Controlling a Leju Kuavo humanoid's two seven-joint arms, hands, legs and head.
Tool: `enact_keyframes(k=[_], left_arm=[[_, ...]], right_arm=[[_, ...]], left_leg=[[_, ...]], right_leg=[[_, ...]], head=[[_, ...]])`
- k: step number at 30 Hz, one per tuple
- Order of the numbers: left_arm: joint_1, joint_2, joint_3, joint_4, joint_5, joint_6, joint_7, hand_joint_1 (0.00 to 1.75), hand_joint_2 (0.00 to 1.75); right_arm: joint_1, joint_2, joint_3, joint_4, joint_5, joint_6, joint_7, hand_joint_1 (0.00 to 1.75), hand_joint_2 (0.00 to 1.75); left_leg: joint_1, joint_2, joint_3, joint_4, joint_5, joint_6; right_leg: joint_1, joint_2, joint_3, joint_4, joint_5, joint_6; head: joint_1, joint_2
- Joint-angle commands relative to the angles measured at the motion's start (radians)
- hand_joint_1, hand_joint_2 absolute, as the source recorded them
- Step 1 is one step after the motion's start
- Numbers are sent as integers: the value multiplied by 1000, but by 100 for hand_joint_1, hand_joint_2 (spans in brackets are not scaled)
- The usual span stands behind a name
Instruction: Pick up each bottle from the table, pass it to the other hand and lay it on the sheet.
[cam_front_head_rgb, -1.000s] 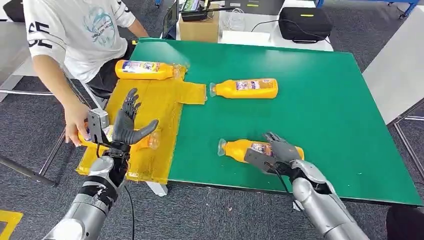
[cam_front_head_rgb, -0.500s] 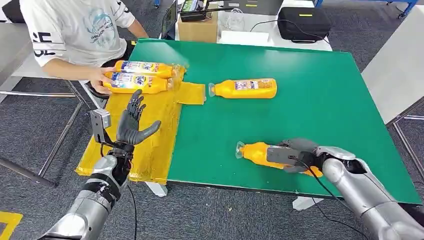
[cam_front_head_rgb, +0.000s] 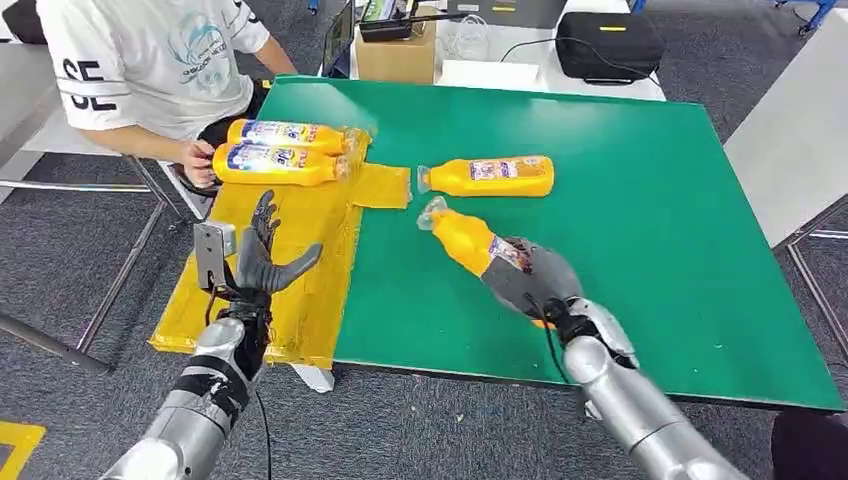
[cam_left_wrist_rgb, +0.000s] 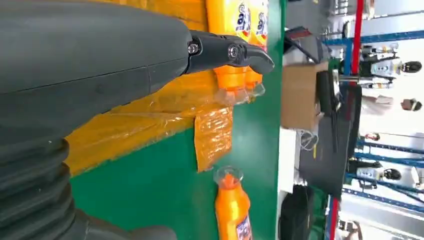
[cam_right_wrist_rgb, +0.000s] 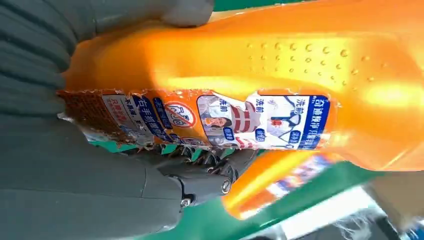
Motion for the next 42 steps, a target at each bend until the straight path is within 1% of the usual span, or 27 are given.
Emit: enact_keyframes(k=[1,2,4,5,6,7,8,10,11,14,19,20,22,23,25,26,28,29,30,32,33,35,37,38,39,40,42], left_arm=[[-43,-23,-96,-26,20,-5,36,0,175],[-52,-29,-113,-24,44,-25,50,0,175],[-59,-32,-133,-27,54,-23,53,0,175],[-65,-34,-144,-26,82,-44,65,0,175],[-68,-35,-147,-24,95,-55,74,0,175],[-72,-34,-160,-25,96,-56,73,0,175],[-75,-34,-172,-27,144,-96,91,0,175],[-76,-33,-180,-31,157,-104,96,0,175],[-73,-28,-200,-46,171,-116,99,0,175],[-63,-21,-229,-77,228,-170,128,0,175],[-53,-18,-260,-120,253,-180,141,0,175],[-53,-18,-260,-120,253,-180,141,0,175],[-52,-17,-262,-121,255,-180,142,0,175],[-51,-16,-266,-127,276,-187,149,0,175],[-51,-12,-279,-138,283,-192,151,0,175],[-48,-12,-286,-155,287,-194,153,0,175],[-44,-11,-293,-166,299,-198,162,0,175],[-43,-9,-296,-168,304,-201,165,0,175],[-42,-9,-299,-168,303,-198,165,0,175],[-39,-7,-300,-167,312,-205,170,0,175],[-38,-6,-301,-167,311,-205,171,0,175],[-37,-5,-303,-166,311,-208,172,0,175],[-37,-5,-303,-165,310,-209,173,0,175],[-37,-5,-302,-165,317,-221,176,0,175],[-37,-5,-302,-165,318,-223,177,0,175],[-37,-5,-302,-165,318,-223,177,0,175],[-37,-5,-300,-167,321,-231,181,0,175]], right_arm=[[84,213,-168,-77,-26,-128,-129,175,175],[77,229,-165,-64,-17,-155,-164,175,175],[68,247,-168,-42,-21,-172,-180,175,175],[58,254,-159,-26,-25,-177,-214,175,175],[56,259,-161,-17,-23,-186,-217,175,175],[49,264,-156,0,-15,-193,-224,175,175],[40,272,-151,22,-31,-203,-257,175,175],[32,276,-145,38,-25,-210,-261,175,175],[23,276,-132,52,-17,-221,-281,175,175],[5,282,-114,84,-18,-212,-295,175,175],[-14,288,-90,115,-14,-199,-307,175,175],[-14,288,-90,115,-14,-199,-307,175,175],[-16,286,-87,118,-13,-197,-307,175,175],[-20,288,-81,126,-13,-188,-305,175,175],[-31,289,-65,142,0,-179,-303,175,175],[-44,296,-48,161,11,-167,-303,175,175],[-65,303,-27,196,21,-148,-297,175,175],[-74,307,-18,210,30,-144,-293,175,175],[-84,309,-5,224,42,-139,-289,175,175],[-104,315,23,255,70,-129,-274,175,175],[-108,318,29,261,75,-125,-271,175,175],[-118,323,48,276,99,-125,-261,175,175],[-119,325,51,278,104,-129,-258,175,175],[-126,330,68,291,124,-128,-251,175,175],[-130,334,71,298,129,-129,-249,175,175],[-130,334,71,298,129,-129,-249,175,175],[-137,341,81,309,143,-136,-250,175,175]], left_leg=[[1,2,4,1,-3,-1],[0,2,3,1,-2,-1],[0,0,0,0,0,0],[0,1,2,1,-2,-1],[0,1,1,0,-1,-1],[0,1,4,1,-2,-1],[0,1,2,0,-1,-1],[-1,1,1,0,0,-1],[0,1,4,0,-2,-1],[-1,2,3,0,-2,-1],[-1,2,1,0,-1,0],[-1,3,4,0,-2,-1],[-1,2,1,0,0,0],[-1,2,3,0,-2,-1],[-1,2,1,0,-1,-1],[0,3,3,0,-2,-1],[-1,2,1,0,0,0],[-1,4,4,0,-2,-1],[-1,3,2,0,-1,-1],[0,4,4,0,-2,-1],[-1,3,3,0,-1,-1],[-1,4,4,0,-2,-1],[-1,3,1,-1,-1,0],[-1,4,5,0,-2,-1],[0,3,3,0,-1,-1],[0,4,6,0,-3,-1],[0,3,3,0,-2,-1]], right_leg=[[1,0,4,1,-3,-2],[0,1,3,1,-2,-2],[0,0,0,0,0,-1],[0,0,3,1,-2,-2],[0,0,1,0,-1,-1],[0,0,4,1,-2,-2],[0,0,2,0,-1,-2],[0,0,1,0,0,-1],[0,-1,4,0,-2,-2],[0,1,3,0,-1,-1],[0,1,1,0,0,-1],[0,1,3,0,-1,-1],[-1,1,1,0,0,-1],[0,1,3,0,-1,-1],[0,1,1,0,0,-1],[0,2,3,0,-1,-1],[-1,1,1,0,0,-1],[0,3,3,0,-1,-2],[0,2,2,0,0,-1],[0,3,4,0,-1,-2],[-1,2,2,0,-1,-1],[0,3,4,0,-1,-2],[0,2,1,0,0,-1],[0,3,4,0,-1,-2],[0,2,3,0,-1,-1],[0,3,5,0,-2,-2],[0,2,3,0,-1,-1]], head=[[0,0],[0,0],[0,0],[0,0],[0,0],[0,0],[0,0],[0,0],[0,0],[0,0],[0,0],[0,0],[0,0],[0,0],[0,0],[0,0],[0,0],[0,0],[0,0],[0,0],[0,0],[0,0],[0,0],[0,0],[0,0],[0,0],[0,0]])
